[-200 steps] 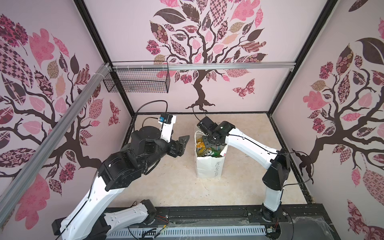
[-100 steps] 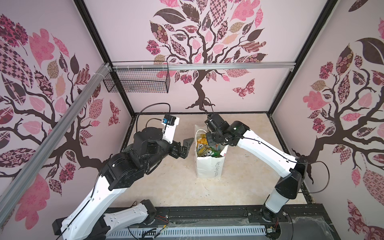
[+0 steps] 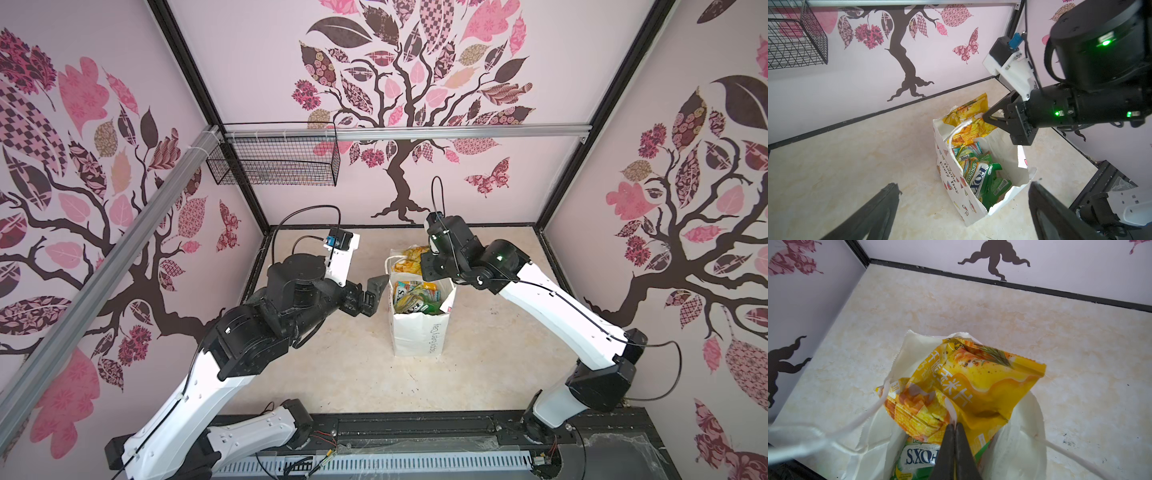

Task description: Take the snacks out of the paper bag

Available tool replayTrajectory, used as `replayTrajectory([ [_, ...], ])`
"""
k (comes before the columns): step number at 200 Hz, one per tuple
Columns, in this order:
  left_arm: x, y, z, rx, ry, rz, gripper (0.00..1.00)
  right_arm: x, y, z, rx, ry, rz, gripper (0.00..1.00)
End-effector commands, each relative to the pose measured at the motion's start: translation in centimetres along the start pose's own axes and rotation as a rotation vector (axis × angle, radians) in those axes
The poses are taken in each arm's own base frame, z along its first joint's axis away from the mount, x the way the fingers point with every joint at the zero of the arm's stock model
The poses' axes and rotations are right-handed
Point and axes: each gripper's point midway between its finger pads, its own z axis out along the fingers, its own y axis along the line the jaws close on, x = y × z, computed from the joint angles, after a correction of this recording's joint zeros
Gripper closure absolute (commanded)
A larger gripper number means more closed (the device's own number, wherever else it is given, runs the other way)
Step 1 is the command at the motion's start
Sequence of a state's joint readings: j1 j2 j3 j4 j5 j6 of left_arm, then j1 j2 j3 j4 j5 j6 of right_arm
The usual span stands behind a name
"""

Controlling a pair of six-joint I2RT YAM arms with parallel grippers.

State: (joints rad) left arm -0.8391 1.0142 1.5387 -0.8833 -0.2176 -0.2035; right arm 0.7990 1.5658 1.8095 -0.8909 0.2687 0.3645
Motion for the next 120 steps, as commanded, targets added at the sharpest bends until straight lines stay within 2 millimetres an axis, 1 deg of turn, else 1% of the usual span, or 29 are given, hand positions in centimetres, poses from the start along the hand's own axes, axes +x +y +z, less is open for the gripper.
replayTrajectory([
  [1,-1.5,0.1,0.1,-0.008,-0.057,-0.076,0.01,-5.2,0.0,-6.1,-0.069,-0.217,0.051,1.00],
  [28,-2.9,0.1,0.2,-0.004,-0.105,-0.185,0.02,-7.4,-0.2,-9.2,-0.099,-0.321,0.066,1.00],
  [55,-4.3,-1.3,0.6,0.095,-0.116,-0.287,0.02,-9.2,0.5,-12.1,-0.168,-0.410,0.048,1.00],
  [66,-4.9,-2.0,0.7,0.152,-0.120,-0.330,0.02,-9.8,1.0,-13.2,-0.207,-0.444,0.030,1.00],
  [82,-5.9,-2.4,0.8,0.221,-0.132,-0.405,0.03,-10.3,1.6,-14.5,-0.258,-0.487,0.003,1.00],
  [105,-7.2,-2.0,1.2,0.311,-0.144,-0.565,0.04,-10.9,2.7,-16.3,-0.339,-0.539,-0.043,1.00],
  [120,-8.0,-1.6,1.4,0.382,-0.155,-0.682,0.05,-11.1,3.4,-17.1,-0.381,-0.565,-0.068,1.00],
])
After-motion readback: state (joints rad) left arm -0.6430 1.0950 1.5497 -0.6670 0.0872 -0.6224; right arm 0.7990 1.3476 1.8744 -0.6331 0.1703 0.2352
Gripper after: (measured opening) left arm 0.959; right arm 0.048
